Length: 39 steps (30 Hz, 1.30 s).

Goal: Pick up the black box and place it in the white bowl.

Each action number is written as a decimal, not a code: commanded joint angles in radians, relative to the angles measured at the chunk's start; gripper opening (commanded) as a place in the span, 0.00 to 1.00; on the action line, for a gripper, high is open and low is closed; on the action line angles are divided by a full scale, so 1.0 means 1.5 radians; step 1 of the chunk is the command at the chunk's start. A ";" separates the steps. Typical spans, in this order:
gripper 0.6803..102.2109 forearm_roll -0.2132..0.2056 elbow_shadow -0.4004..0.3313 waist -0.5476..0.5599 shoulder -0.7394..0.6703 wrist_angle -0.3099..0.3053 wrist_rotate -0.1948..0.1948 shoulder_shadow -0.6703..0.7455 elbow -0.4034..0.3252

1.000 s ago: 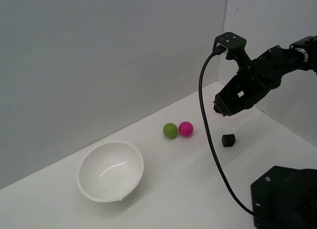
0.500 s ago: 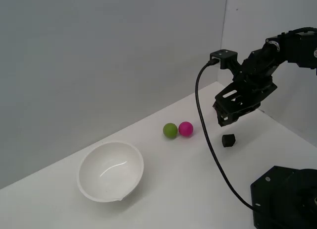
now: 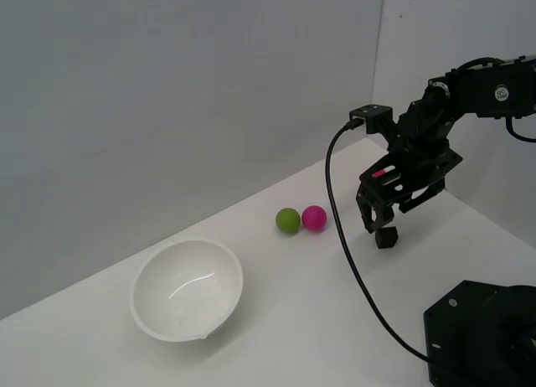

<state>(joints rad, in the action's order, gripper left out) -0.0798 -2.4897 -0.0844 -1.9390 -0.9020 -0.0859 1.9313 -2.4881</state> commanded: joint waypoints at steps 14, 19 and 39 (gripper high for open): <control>0.98 -0.009 0.013 -0.011 0.069 0.010 -0.004 -0.063 0.011; 0.98 -0.009 0.012 -0.011 0.084 0.012 -0.004 -0.078 0.010; 0.97 0.008 0.001 -0.011 0.103 0.012 -0.004 -0.098 -0.001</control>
<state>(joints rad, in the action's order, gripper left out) -0.0598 -2.4866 -0.0844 -1.7748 -0.8744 -0.0859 1.7671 -2.4850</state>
